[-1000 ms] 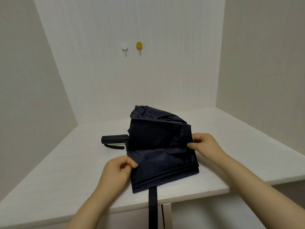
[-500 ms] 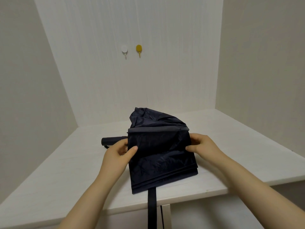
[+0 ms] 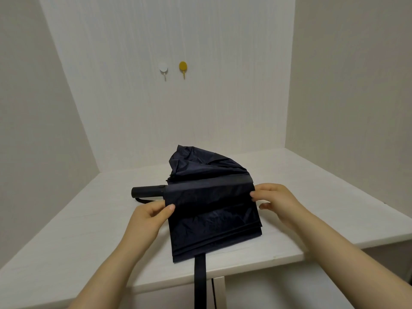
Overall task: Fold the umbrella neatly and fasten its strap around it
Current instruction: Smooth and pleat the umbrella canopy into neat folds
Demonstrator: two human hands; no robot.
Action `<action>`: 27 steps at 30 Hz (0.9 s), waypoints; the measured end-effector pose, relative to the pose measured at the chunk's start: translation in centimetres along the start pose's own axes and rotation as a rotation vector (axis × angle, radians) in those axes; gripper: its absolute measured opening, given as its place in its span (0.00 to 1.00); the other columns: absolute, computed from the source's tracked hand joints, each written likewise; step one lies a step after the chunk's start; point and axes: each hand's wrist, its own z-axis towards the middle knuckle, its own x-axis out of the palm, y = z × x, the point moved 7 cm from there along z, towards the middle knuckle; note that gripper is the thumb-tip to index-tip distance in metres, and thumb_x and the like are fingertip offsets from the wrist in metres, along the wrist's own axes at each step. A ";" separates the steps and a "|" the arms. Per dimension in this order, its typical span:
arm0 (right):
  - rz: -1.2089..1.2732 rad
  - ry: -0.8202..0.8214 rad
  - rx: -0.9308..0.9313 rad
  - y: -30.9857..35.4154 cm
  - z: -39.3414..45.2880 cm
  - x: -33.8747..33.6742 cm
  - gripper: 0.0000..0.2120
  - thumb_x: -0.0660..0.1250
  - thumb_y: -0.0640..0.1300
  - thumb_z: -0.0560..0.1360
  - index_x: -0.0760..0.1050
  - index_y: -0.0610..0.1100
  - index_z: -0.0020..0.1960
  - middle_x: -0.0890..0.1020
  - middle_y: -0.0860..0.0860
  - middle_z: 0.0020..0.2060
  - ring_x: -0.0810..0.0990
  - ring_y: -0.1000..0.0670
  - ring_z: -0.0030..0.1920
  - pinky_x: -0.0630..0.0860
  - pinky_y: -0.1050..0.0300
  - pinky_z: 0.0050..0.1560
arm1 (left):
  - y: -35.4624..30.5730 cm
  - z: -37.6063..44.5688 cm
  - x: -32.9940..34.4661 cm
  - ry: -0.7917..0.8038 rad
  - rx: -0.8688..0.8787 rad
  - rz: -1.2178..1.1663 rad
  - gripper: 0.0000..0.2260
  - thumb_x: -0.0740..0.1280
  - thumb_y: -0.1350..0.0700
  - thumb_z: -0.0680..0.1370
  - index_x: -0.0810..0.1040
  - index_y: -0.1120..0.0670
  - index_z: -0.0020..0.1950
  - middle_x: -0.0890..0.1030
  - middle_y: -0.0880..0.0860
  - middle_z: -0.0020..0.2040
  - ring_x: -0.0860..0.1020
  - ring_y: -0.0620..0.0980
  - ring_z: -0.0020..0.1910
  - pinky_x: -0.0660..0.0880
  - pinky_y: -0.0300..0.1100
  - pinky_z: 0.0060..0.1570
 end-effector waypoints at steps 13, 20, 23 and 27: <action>0.109 -0.073 -0.047 1.0 -0.8 -0.4 0.07 0.67 0.40 0.73 0.80 0.44 0.36 0.79 0.56 0.29 0.74 0.52 0.36 0.68 0.59 0.38 | -0.7 -0.1 0.3 -0.019 0.041 0.020 0.11 0.65 0.51 0.76 0.83 0.55 0.40 0.81 0.50 0.40 0.77 0.44 0.42 0.71 0.39 0.46; 0.175 -0.043 0.111 0.3 -0.7 0.0 0.08 0.64 0.47 0.75 0.78 0.43 0.44 0.78 0.48 0.38 0.71 0.51 0.32 0.65 0.61 0.31 | -1.7 -1.2 0.8 -0.064 0.039 -0.058 0.11 0.64 0.59 0.76 0.85 0.49 0.41 0.86 0.46 0.41 0.82 0.40 0.43 0.74 0.33 0.45; 0.158 -0.079 0.157 0.1 -0.9 0.0 0.07 0.65 0.45 0.74 0.78 0.43 0.43 0.78 0.48 0.37 0.71 0.52 0.31 0.65 0.61 0.30 | -0.8 -0.8 0.9 -0.080 -0.049 -0.078 0.12 0.63 0.53 0.77 0.83 0.57 0.42 0.85 0.57 0.44 0.82 0.54 0.47 0.76 0.48 0.54; 0.181 -0.119 0.173 0.1 -1.3 -0.1 0.04 0.66 0.41 0.74 0.77 0.42 0.43 0.77 0.48 0.36 0.71 0.52 0.30 0.65 0.61 0.30 | -0.3 -0.5 0.8 -0.115 -0.102 -0.102 0.15 0.63 0.53 0.77 0.78 0.66 0.42 0.79 0.59 0.39 0.76 0.55 0.42 0.74 0.52 0.53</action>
